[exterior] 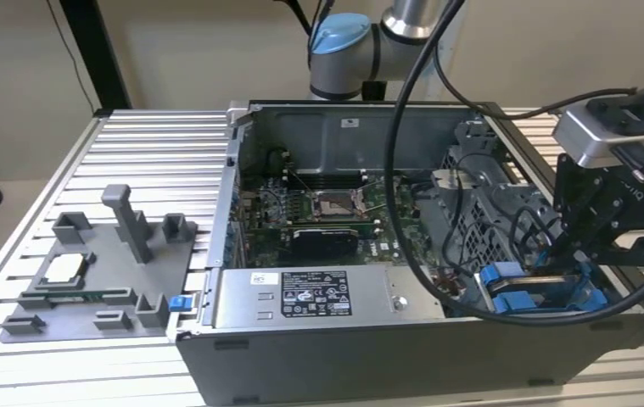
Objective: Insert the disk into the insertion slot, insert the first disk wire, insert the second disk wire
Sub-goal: 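Insert the first disk wire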
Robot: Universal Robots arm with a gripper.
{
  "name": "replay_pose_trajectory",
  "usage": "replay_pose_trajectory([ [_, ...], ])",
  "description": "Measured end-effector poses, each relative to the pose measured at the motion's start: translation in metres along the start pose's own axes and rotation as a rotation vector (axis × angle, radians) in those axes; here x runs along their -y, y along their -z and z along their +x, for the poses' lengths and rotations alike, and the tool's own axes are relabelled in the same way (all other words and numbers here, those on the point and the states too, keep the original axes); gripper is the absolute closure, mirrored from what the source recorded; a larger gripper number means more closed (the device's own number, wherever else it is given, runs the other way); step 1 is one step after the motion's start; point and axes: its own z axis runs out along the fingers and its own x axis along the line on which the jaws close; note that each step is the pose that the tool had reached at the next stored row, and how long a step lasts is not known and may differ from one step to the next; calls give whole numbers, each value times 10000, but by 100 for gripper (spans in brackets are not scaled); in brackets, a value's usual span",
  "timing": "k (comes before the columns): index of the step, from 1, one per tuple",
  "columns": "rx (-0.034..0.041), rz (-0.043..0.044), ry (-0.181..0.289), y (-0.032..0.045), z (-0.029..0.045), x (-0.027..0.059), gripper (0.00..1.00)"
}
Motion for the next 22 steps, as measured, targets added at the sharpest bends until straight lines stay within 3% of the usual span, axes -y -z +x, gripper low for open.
replay_pose_trajectory([
  [22, 0, 1, -15, -39, -31, 29, 100],
])
